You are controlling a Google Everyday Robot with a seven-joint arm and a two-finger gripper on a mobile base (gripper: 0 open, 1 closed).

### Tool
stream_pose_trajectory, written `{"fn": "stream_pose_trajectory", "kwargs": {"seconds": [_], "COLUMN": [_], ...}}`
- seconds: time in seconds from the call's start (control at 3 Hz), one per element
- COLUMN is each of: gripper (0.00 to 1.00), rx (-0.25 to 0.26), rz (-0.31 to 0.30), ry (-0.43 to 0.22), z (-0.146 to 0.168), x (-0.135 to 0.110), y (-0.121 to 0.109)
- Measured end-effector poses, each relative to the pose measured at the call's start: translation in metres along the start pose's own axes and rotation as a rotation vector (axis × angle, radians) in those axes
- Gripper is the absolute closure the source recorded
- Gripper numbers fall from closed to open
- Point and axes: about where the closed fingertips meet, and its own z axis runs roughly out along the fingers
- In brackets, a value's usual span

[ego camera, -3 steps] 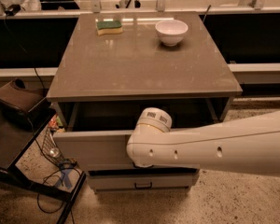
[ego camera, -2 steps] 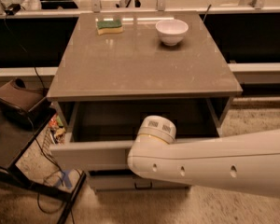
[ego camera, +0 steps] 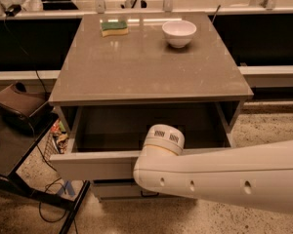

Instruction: Open top drawer

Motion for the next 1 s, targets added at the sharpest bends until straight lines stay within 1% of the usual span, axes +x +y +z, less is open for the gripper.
{"fn": "stream_pose_trajectory", "kwargs": {"seconds": [0.67, 1.0], "gripper": [1.00, 1.00], "rx": [0.008, 0.019], "rz": [0.006, 0.012], "ry": [0.015, 0.034], "z": [-0.003, -0.012], "x": [0.002, 0.004], "y": [0.005, 0.009]}}
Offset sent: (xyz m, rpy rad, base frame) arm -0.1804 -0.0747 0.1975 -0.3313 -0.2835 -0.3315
